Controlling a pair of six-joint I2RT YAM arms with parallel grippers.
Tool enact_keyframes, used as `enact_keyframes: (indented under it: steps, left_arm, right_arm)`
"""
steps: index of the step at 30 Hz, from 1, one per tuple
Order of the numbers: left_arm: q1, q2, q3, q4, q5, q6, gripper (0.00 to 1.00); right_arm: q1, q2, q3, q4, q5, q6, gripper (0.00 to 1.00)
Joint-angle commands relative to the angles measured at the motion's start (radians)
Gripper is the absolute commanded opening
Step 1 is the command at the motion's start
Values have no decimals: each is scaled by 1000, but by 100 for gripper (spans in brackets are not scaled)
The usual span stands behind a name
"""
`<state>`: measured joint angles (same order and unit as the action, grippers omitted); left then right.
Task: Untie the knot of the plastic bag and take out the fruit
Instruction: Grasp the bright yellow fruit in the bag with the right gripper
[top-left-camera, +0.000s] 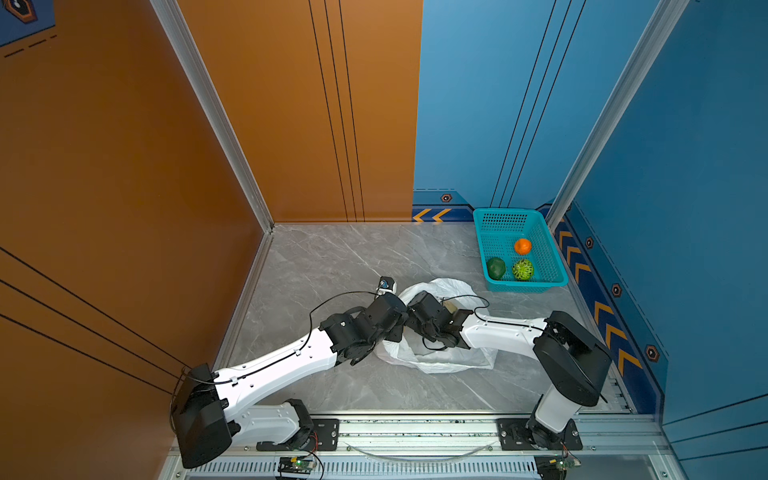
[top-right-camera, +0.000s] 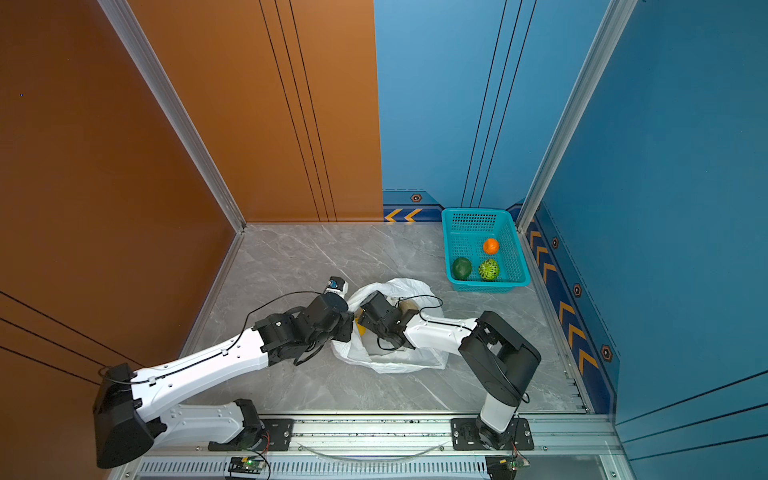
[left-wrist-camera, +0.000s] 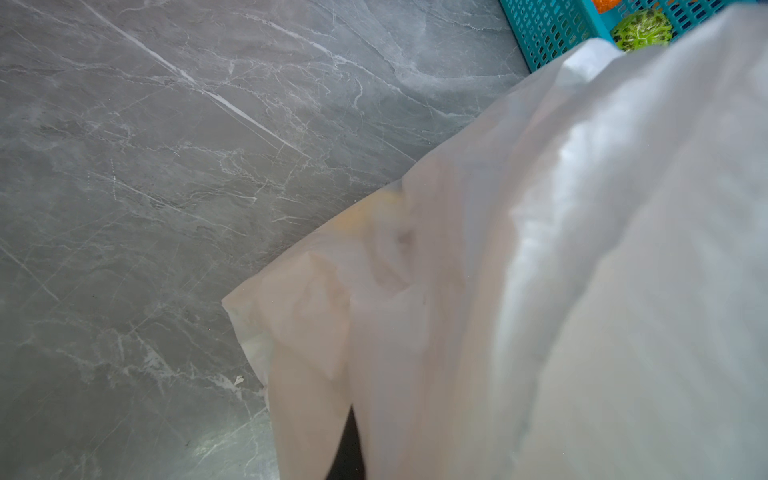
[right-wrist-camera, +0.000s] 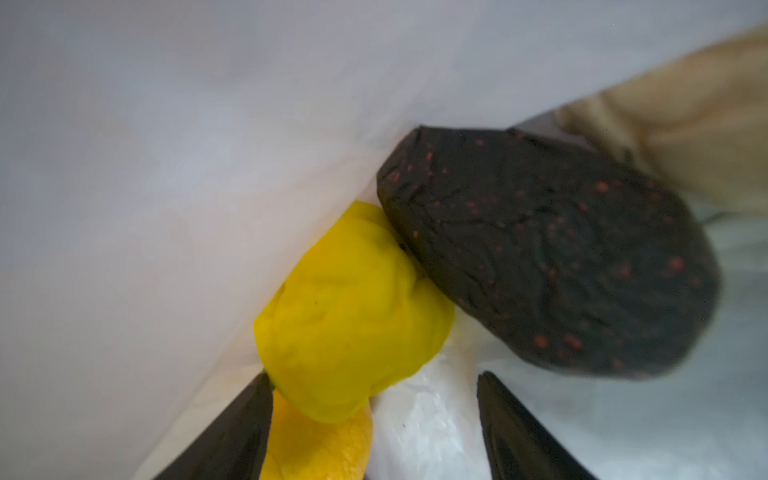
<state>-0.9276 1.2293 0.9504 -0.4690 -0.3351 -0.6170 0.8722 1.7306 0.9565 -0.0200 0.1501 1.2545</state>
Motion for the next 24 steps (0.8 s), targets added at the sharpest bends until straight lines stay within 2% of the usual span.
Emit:
enact_keyframes:
  steps: [1,11,18,24]
  left_arm:
    - [4,2,-2,-28,18,8,0]
    - [-1,-7,-10,-28,21,6,0]
    - [-6,-18,-17,-29,14,4,0]
    - [-6,-15,-22,-29,1,5,0]
  right_arm:
    - [-11,38,18,65,52,36,77]
    - [-22,107,23,130,116,11,75]
    - [-20,96,-18,191,113,2,48]
    - [-13,-14,-57,114,88,-30,44]
